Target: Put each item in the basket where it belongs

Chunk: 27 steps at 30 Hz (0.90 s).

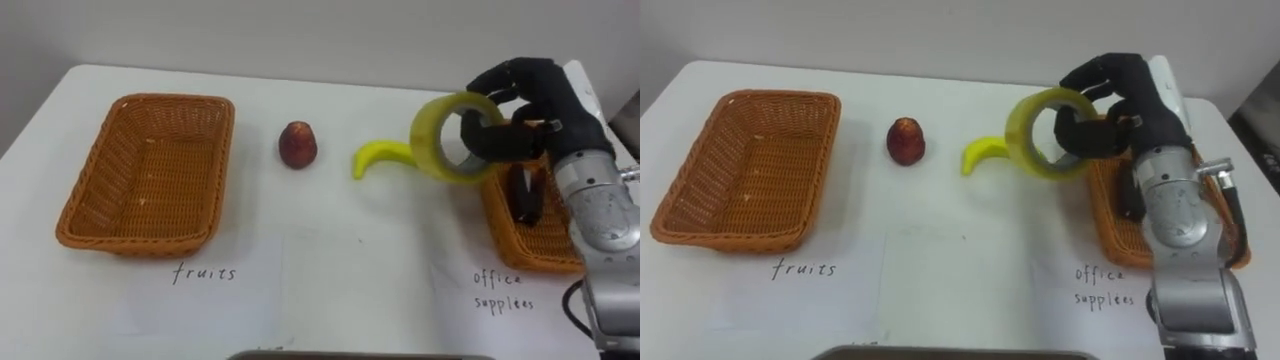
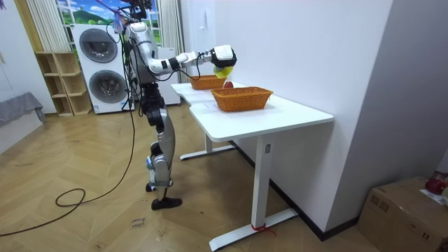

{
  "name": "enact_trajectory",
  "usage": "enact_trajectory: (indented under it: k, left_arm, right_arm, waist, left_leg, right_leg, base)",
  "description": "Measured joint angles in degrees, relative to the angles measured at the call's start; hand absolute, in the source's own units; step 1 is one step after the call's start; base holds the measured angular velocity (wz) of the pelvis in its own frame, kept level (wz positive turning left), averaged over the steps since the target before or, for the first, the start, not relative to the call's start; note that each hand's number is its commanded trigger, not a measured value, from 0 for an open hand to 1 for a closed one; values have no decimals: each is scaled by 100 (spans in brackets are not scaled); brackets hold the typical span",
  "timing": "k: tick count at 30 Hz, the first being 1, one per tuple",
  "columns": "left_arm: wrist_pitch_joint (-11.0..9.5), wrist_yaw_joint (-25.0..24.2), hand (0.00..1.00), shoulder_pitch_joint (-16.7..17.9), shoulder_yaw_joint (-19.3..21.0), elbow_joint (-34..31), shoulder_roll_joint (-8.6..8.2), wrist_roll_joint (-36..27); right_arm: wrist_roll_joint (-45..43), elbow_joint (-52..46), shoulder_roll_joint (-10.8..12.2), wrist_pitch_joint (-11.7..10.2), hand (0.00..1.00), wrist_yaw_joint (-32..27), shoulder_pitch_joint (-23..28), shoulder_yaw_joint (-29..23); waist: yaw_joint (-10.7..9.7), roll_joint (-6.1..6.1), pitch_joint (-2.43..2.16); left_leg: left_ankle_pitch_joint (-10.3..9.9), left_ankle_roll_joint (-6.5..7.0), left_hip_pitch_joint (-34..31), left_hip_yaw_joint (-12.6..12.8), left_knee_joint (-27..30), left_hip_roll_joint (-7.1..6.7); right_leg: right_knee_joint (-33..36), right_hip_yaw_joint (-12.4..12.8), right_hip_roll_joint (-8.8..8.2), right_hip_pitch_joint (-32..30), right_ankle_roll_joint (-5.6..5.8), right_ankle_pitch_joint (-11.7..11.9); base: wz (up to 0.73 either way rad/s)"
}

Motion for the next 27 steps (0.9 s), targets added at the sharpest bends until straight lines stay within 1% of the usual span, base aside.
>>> enact_trajectory:
  k: [2,4,6,8,9,15,19,21,25,27]
  left_arm:
    - [0,0,0,10,0,5,11,10]
    - [8,0,0,32,1,9,8,51]
    - [9,0,0,54,6,13,14,52]
    - [8,0,0,56,5,11,20,52]
    - [7,0,0,51,6,5,21,50]
    - [16,-1,0,126,90,-82,27,65]
    - [19,-1,0,153,132,-187,32,79]
    - [57,-1,0,213,159,-232,32,79]
    - [116,-1,0,299,237,-232,38,148]
    - [135,-1,0,366,326,-242,49,212]
  right_arm:
    - [64,61,-67,0,100,-112,0,-30]
    - [165,105,-94,0,100,-238,1,-55]
    - [474,292,-103,-28,100,-400,1,-160]
    - [601,502,-123,-60,100,-569,2,-224]
    - [661,631,-127,-61,100,-629,2,-249]
    - [717,778,-156,-58,100,-798,135,-293]
    - [706,778,-251,-23,100,-834,251,-468]
    - [696,777,-268,17,100,-854,252,-588]
    - [691,777,-271,64,100,-891,266,-794]
    - [680,776,-272,78,100,-926,308,-903]
  waist:
    - [-30,-46,14]
    - [-81,-84,-3]
    - [-127,-119,-28]
    - [-131,-136,-39]
    - [-158,-146,-38]
    - [-326,-127,-23]
    - [-353,-116,-20]
    - [-412,-127,-25]
    - [-444,-169,-37]
    - [-448,-210,-59]
  left_leg:
    - [1,-3,2,0,5,5]
    - [1,-3,7,-1,-2,8]
    - [1,-3,30,-5,0,9]
    - [2,-2,42,-4,3,9]
    - [2,-1,77,3,2,10]
    - [1,-2,98,118,-10,44]
    - [-1,-2,108,133,-61,49]
    - [-1,-2,107,137,-52,46]
    - [-1,-2,108,143,-50,40]
    - [-1,-2,107,147,-52,28]
  right_leg:
    - [-4,-1,7,0,0,0]
    - [-16,0,11,3,0,0]
    - [-5,8,8,22,-1,0]
    - [-6,20,1,27,-1,0]
    - [-6,32,-4,36,0,0]
    - [8,151,16,3,2,-2]
    - [30,158,29,-5,2,-2]
    - [37,161,28,-4,2,-2]
    - [35,170,33,-6,2,-2]
    - [33,166,40,-8,2,-2]
  base:
    - [0]
    - [0]
    - [0]
    - [0]
    - [0]
    - [-10]
    - [-5]
    - [0]
    - [0]
    - [0]
